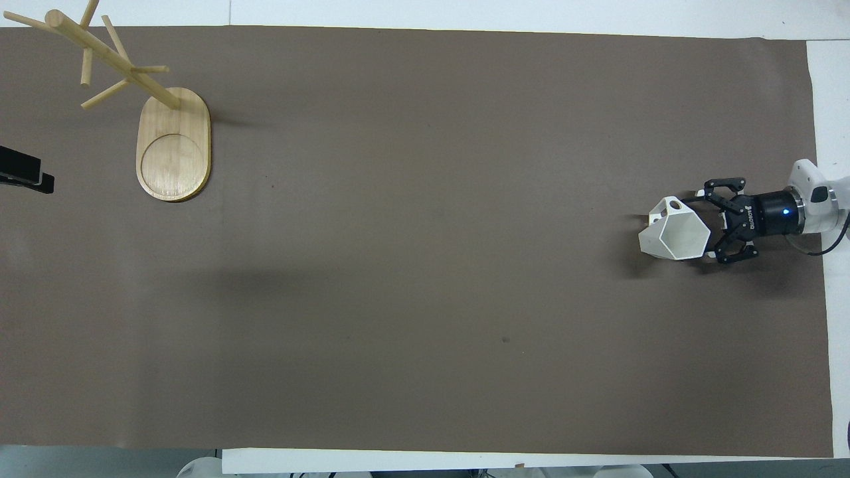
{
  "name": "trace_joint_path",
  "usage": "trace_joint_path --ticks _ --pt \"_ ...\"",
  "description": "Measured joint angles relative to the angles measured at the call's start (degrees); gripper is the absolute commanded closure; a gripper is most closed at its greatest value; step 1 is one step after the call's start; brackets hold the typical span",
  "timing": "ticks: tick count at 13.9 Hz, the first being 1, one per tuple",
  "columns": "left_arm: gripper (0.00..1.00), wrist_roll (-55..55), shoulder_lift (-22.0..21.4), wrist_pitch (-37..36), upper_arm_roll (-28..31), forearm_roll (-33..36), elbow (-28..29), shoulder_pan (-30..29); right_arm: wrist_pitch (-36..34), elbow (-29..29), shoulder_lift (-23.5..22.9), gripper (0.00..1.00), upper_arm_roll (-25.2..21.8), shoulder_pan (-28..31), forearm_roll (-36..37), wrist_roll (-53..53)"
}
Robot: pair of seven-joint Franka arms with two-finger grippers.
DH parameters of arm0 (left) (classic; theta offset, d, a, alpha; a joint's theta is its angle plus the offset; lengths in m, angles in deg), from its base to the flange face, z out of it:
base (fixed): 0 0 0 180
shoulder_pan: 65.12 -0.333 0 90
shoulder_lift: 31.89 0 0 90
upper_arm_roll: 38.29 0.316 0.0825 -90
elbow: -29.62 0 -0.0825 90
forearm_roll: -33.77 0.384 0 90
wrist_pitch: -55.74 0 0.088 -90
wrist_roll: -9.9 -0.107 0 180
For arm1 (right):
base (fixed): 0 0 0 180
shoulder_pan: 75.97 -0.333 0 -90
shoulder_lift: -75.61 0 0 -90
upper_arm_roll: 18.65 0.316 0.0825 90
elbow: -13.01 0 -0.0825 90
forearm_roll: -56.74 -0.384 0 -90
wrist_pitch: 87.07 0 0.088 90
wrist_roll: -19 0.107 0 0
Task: Hang cup on rack
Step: 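Lift the white cup and carry it toward the left gripper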
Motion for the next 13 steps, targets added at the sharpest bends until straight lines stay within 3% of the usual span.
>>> trace_joint_path --ticks 13 --pt "0.00 0.0 0.0 0.0 0.0 0.0 0.0 0.0 -3.1 -2.9 1.5 0.00 1.4 -1.0 -0.7 -6.2"
